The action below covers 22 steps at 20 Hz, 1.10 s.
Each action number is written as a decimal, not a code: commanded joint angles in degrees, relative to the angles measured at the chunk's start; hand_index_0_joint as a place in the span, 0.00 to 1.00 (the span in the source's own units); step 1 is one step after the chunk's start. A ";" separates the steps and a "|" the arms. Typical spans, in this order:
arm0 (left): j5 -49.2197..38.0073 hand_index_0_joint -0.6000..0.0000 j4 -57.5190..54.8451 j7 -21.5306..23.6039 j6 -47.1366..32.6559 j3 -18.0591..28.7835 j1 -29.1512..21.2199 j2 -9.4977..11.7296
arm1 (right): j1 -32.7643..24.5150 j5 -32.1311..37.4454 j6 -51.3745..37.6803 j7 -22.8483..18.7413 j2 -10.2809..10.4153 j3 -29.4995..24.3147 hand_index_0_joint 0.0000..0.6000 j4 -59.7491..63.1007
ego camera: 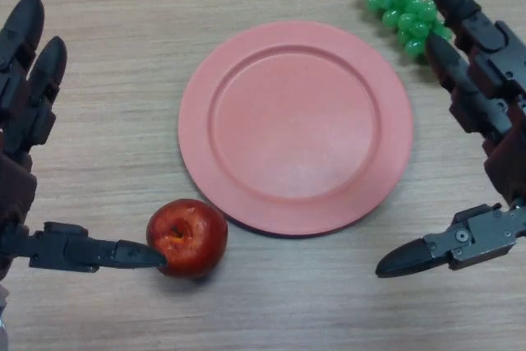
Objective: Pick up the red apple and place it on the plate
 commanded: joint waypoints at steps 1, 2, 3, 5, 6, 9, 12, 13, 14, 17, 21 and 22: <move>0.45 1.00 -4.98 2.83 -4.22 2.22 -0.88 2.18 | -1.90 -0.06 -2.68 -0.04 -1.67 -1.78 0.00 -4.82; 0.38 1.00 -5.77 2.91 -2.65 1.90 -1.16 2.21 | -1.62 -0.87 -2.41 0.77 -1.59 -1.80 0.00 -4.94; 0.06 1.00 -6.11 3.03 -1.53 1.76 -1.47 2.26 | -1.41 -1.02 -1.89 1.23 -1.42 -2.02 0.00 -5.22; 0.40 1.00 -6.02 3.01 -1.84 1.40 -1.21 2.05 | -0.77 -0.88 -2.96 1.39 -1.14 -2.38 0.00 -4.72; 0.02 1.00 -5.99 2.76 -1.99 1.64 -0.85 1.97 | -0.73 -0.84 -3.42 1.37 -1.12 -2.42 0.00 -4.32; 0.04 1.00 -6.24 2.94 -2.04 1.49 -0.44 1.69 | -1.62 -0.76 -2.05 1.58 -1.45 -2.74 0.00 -4.36; 3.99 1.00 -5.05 1.89 -6.45 -2.56 2.79 0.69 | -1.14 -1.51 -3.79 0.78 -1.01 -1.76 0.00 -3.28; 6.29 1.00 -4.81 2.20 -8.27 -4.45 3.84 0.59 | -1.41 -1.90 -3.37 0.46 -0.98 -1.33 0.00 -3.45; 7.43 1.00 -4.40 2.50 -10.26 -6.51 5.25 0.54 | -1.72 -1.97 -2.38 0.51 -1.05 -1.20 0.00 -4.01; 10.99 1.00 2.52 6.60 -19.51 -11.43 7.71 0.49 | -2.24 -0.72 -1.44 0.84 -1.33 -2.96 0.00 -5.02; 15.38 1.00 11.07 10.15 -22.44 -13.53 8.70 0.48 | -0.28 0.42 -2.38 0.72 -1.13 -3.55 0.00 -7.09; 15.74 1.00 13.72 10.42 -23.50 -14.06 8.24 0.49 | 0.49 1.32 -2.05 0.75 -1.01 -4.21 0.00 -8.04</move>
